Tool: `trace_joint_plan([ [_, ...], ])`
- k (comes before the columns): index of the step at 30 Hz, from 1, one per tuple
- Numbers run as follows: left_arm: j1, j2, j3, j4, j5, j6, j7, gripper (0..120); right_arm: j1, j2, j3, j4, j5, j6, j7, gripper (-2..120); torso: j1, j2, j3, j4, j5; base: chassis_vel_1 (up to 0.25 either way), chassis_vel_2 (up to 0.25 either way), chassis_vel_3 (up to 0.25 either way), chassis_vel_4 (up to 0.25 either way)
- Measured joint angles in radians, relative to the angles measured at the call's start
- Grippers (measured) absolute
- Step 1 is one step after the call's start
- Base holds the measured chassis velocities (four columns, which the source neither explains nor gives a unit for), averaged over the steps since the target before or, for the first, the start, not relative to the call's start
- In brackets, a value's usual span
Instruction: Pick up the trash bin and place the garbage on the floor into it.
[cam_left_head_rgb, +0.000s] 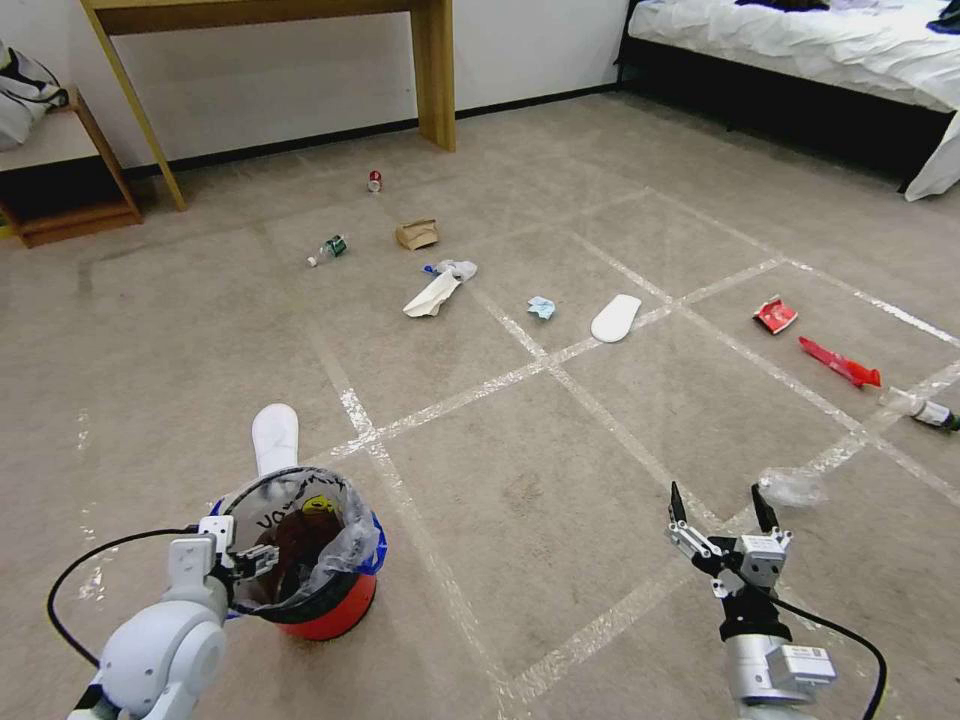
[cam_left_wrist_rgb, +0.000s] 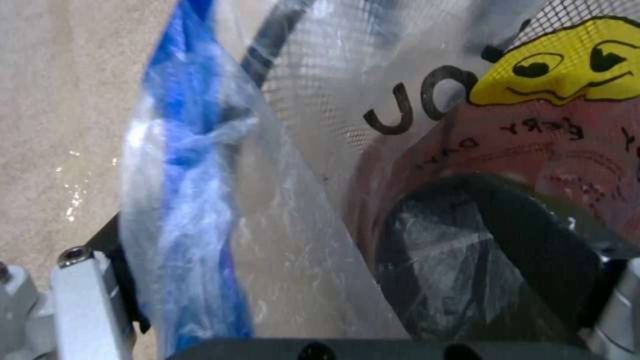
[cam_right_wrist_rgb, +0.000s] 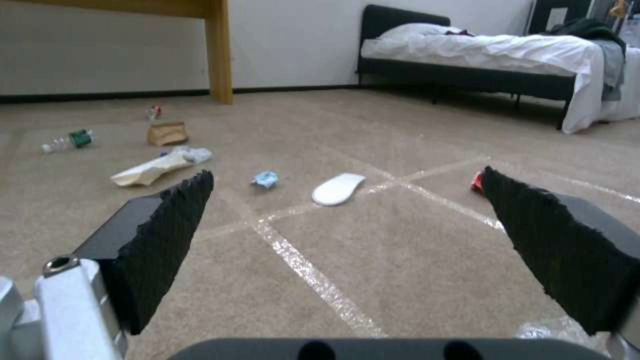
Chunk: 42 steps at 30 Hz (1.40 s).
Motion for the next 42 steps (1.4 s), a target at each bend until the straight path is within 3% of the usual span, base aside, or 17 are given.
trace_joint_plan([
  [7, -0.027, -0.013, 0.016, 0.032, -0.017, 0.005, -0.023, 100, 0.005, -0.001, 0.003, -0.016, 0.0, 0.0, 0.001, 100, 0.0, 0.0, 0.0, 0.0005, 0.0006, 0.0, 0.0, 0.0, 0.0],
  [10, -0.032, -0.019, 0.02, 0.042, -0.015, -0.001, -0.024, 93, 0.006, 0.0, 0.003, -0.021, -0.001, 0.0, 0.001, 100, 0.0, 0.0, 0.0, 0.0006, 0.0014, 0.0, 0.0, 0.0, 0.0],
  [13, -0.035, -0.024, 0.023, 0.049, -0.009, -0.009, -0.025, 83, 0.007, 0.002, 0.002, -0.026, -0.003, 0.0, 0.001, 100, 0.0, 0.0, 0.0, 0.0007, 0.0018, 0.0, 0.0, 0.0, 0.0],
  [15, -0.035, -0.028, 0.027, 0.055, 0.003, -0.018, -0.024, 70, 0.007, 0.004, 0.002, -0.031, -0.006, 0.002, 0.002, 100, 0.0, 0.0, -0.001, 0.0006, 0.0015, 0.0, 0.0, 0.0, 0.0],
  [17, -0.035, -0.029, 0.028, 0.057, 0.006, -0.023, -0.024, 67, 0.008, 0.004, 0.002, -0.032, -0.006, 0.003, 0.002, 100, 0.0, 0.0, -0.001, 0.0005, 0.0014, 0.0, 0.0, 0.0, 0.0],
  [18, -0.035, -0.03, 0.029, 0.06, 0.011, -0.038, -0.024, 59, 0.008, 0.005, 0.001, -0.032, -0.007, 0.004, 0.002, 100, 0.0, 0.0, -0.001, 0.0004, 0.0009, 0.0, 0.0, 0.0, 0.0],
  [26, -0.031, -0.03, 0.04, 0.067, 0.021, -0.069, -0.023, 39, 0.007, 0.005, 0.001, -0.036, -0.012, 0.007, 0.003, 100, 0.0, 0.0, 0.0, -0.0001, 0.0004, 0.0, 0.0, 0.0, 0.0],
  [36, -0.046, -0.052, 0.059, 0.09, 0.029, -0.088, -0.022, 34, 0.002, 0.005, 0.004, -0.043, -0.014, 0.016, 0.004, 100, 0.0, 0.0, 0.0, 0.0003, 0.0012, 0.0, 0.0, 0.0, 0.0],
  [42, -0.04, -0.082, 0.062, 0.099, 0.098, -0.135, 0.02, 34, 0.003, 0.005, 0.001, -0.046, -0.015, 0.017, 0.004, 100, 0.0, 0.0, 0.0, 0.0004, 0.0009, 0.0, 0.0, 0.0, 0.0],
])
